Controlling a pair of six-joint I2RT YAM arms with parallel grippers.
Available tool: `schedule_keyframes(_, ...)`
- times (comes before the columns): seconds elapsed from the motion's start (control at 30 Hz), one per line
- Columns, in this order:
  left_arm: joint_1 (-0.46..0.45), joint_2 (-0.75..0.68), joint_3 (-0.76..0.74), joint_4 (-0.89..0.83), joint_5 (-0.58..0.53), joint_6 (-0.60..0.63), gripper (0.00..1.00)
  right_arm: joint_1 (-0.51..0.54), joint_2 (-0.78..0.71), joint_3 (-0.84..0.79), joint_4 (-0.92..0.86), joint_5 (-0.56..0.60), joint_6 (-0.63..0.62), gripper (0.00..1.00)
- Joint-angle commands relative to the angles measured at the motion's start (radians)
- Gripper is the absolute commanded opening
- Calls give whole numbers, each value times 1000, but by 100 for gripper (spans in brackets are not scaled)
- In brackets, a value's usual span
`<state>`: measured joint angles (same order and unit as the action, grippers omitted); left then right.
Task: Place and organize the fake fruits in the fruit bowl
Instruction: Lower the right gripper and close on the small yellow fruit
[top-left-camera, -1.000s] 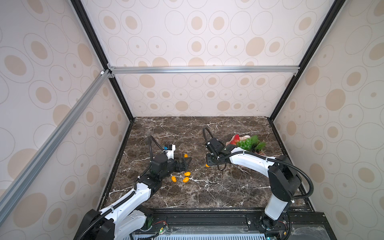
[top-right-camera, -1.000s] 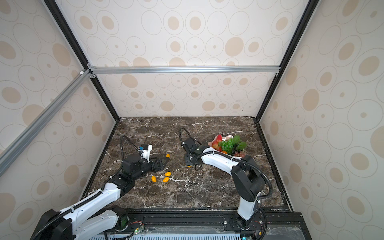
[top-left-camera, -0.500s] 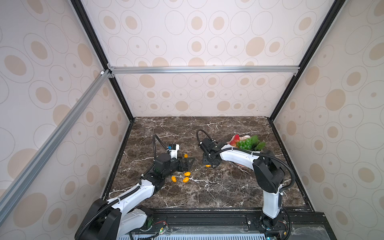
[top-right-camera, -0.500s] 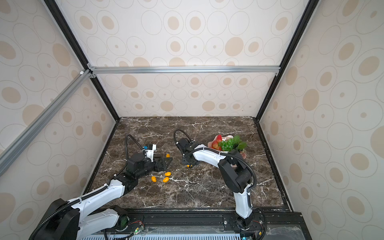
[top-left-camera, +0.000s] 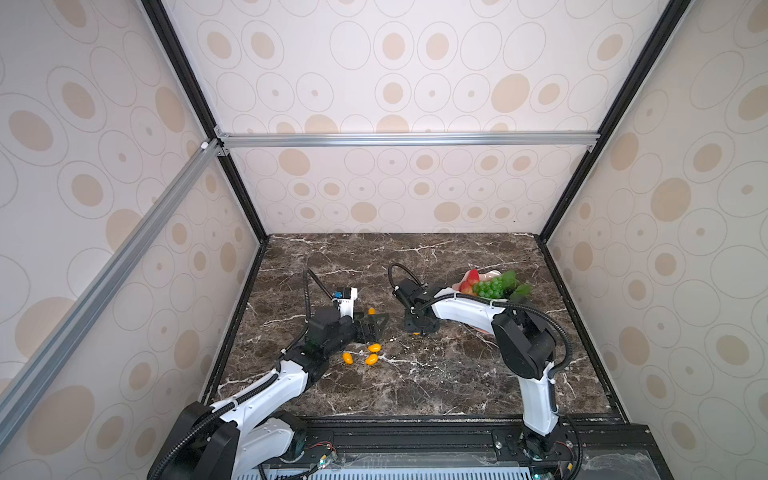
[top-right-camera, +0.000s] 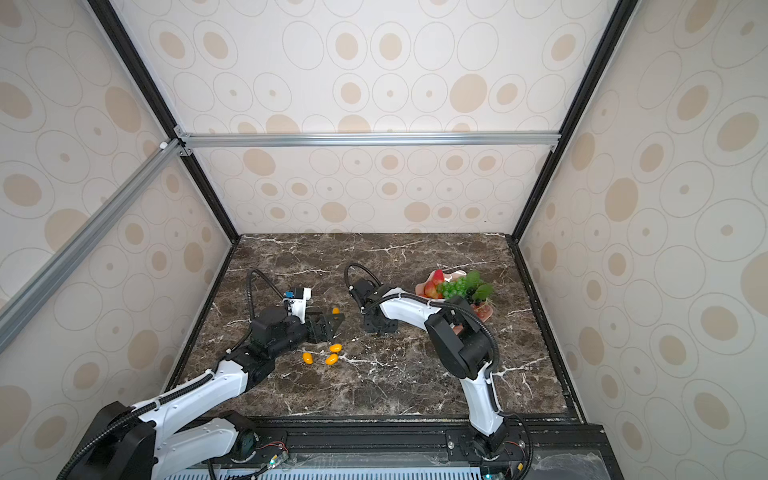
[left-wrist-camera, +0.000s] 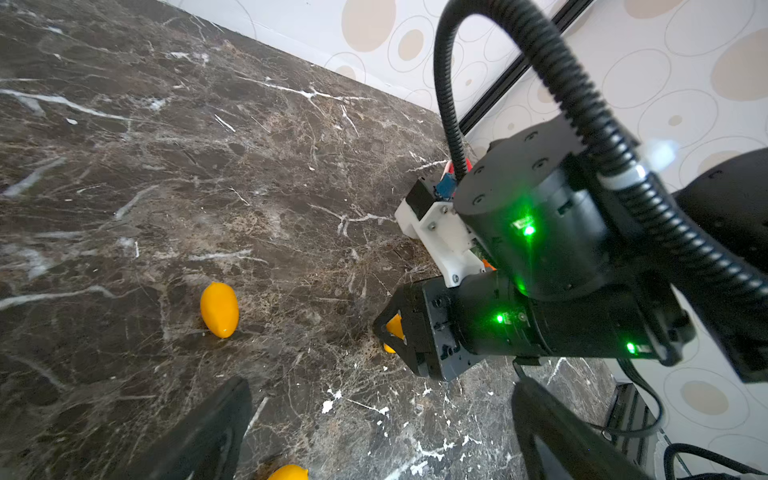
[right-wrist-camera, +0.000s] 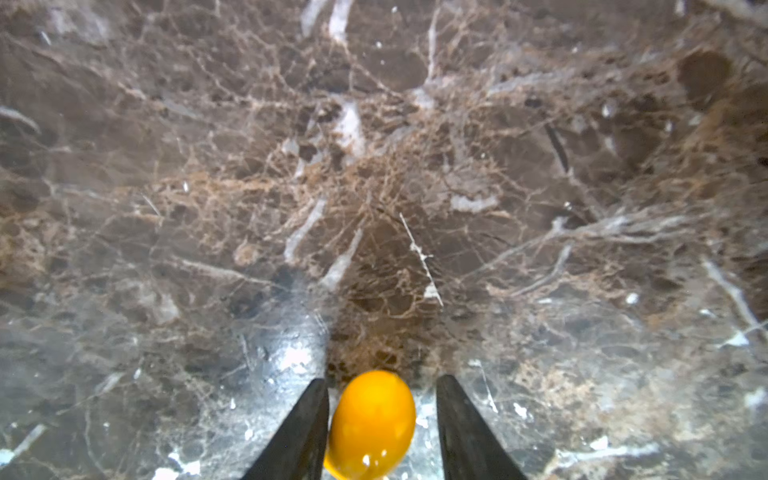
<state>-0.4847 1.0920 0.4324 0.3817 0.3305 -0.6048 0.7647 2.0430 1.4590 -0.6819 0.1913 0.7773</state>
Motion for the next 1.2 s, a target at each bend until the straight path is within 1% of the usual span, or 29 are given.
schedule_keyframes(0.0,-6,-7,10,33,-3,17,99,5,12,5,-36,13,7,44)
schedule_keyframes(0.43,-7,6,14,44,7,14,99,4,22,2,-25,0,-9,36)
schedule_keyframes(1.17,-7,-4,9,42,10,14,99,1,48,3,-24,-20,-17,36)
